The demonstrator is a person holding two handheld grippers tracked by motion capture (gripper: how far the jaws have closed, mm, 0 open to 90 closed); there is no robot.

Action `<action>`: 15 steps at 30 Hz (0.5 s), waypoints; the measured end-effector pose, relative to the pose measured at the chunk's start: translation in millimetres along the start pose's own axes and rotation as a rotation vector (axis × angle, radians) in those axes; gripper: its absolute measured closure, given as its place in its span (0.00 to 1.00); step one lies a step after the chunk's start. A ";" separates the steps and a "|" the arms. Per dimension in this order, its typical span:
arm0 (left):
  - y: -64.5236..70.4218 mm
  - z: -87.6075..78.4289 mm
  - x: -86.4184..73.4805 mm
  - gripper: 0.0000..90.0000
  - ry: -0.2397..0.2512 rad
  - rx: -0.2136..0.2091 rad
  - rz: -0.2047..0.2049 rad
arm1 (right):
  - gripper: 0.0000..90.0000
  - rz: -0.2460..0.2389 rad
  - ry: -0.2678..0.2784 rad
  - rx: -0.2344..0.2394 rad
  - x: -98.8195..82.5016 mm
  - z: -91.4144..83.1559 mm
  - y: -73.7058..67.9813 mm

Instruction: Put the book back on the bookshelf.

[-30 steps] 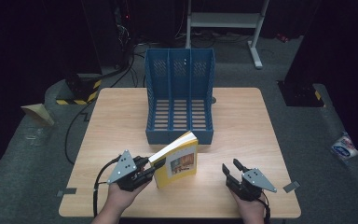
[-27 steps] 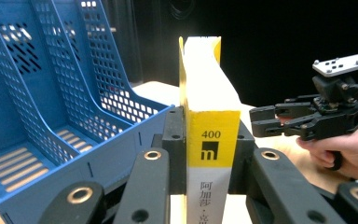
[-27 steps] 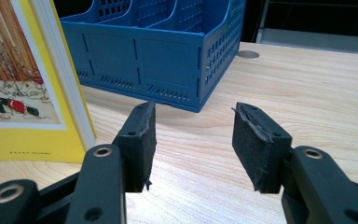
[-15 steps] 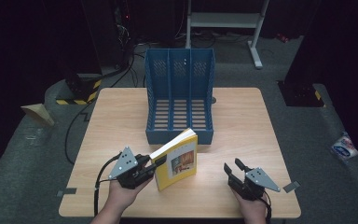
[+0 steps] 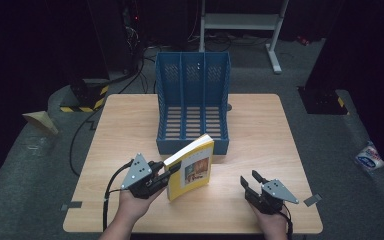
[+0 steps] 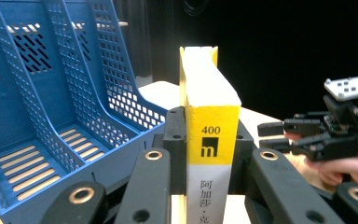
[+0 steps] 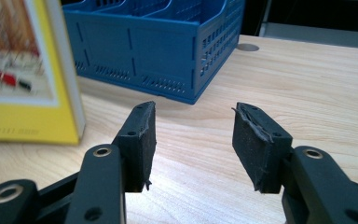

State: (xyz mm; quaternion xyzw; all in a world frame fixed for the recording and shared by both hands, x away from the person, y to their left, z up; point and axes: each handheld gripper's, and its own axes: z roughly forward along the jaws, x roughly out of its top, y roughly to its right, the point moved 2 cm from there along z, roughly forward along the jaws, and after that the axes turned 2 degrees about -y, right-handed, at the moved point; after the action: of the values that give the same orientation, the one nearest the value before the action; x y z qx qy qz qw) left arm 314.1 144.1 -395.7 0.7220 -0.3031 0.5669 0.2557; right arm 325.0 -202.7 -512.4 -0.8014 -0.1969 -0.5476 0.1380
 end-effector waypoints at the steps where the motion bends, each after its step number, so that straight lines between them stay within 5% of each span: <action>1: -0.3 0.3 1.5 0.85 -0.003 0.010 -0.003 | 0.55 -0.007 -0.004 0.004 -0.3 0.6 -0.3; 7: -0.7 -0.1 4.9 0.85 0.000 0.033 -0.036 | 0.55 0.010 0.013 0.016 1.8 -0.2 2.6; 15: -1.0 -9.2 16.2 0.85 0.008 0.071 -0.018 | 0.55 0.011 0.026 -0.001 5.6 -4.7 2.8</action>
State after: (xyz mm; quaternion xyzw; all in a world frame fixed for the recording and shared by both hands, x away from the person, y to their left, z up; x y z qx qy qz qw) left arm 311.5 148.9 -377.9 0.7312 -0.2755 0.5777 0.2363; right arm 324.3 -206.4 -505.5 -0.7953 -0.1907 -0.5574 0.1431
